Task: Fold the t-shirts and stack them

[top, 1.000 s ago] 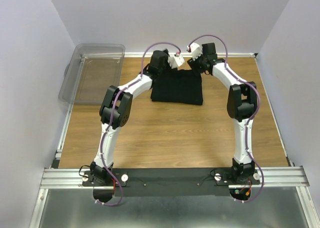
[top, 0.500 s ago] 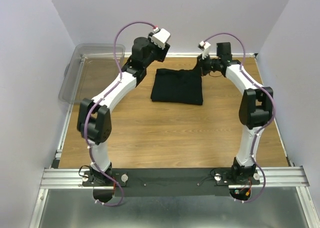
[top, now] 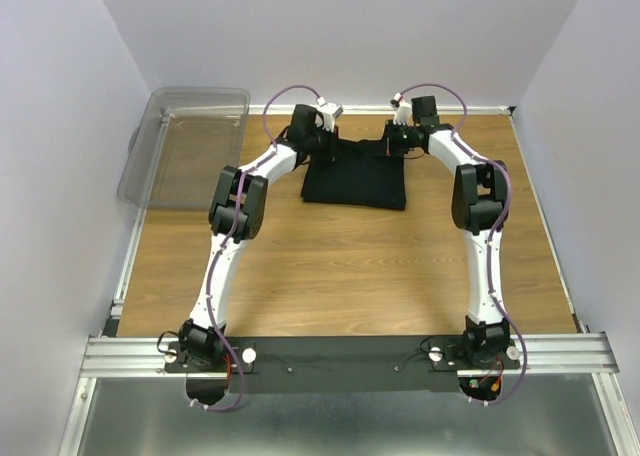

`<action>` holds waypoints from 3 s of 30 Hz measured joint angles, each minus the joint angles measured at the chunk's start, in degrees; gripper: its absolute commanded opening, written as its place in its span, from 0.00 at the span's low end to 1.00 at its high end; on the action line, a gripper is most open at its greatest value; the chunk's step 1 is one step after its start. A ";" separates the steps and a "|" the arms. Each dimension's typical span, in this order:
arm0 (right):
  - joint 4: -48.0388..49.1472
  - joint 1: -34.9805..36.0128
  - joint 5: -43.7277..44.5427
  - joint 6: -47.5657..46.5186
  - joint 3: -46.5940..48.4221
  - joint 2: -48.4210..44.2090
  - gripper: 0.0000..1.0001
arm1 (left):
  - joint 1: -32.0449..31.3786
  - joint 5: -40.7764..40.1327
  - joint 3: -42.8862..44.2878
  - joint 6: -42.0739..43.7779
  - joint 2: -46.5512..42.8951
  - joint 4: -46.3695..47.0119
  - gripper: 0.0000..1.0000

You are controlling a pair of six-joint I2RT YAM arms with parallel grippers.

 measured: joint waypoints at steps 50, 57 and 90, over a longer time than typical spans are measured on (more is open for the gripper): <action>0.02 -14.49 7.30 11.72 9.14 7.06 0.14 | -2.40 5.31 -11.19 -11.67 -5.40 4.85 0.26; 0.02 -17.11 6.99 9.46 8.70 6.69 0.26 | -2.25 5.46 -13.00 -9.77 -6.80 3.10 0.26; -17.46 -10.16 -16.44 -28.28 -35.06 -21.00 0.29 | -9.99 -0.11 -48.11 -33.62 -28.13 40.15 0.33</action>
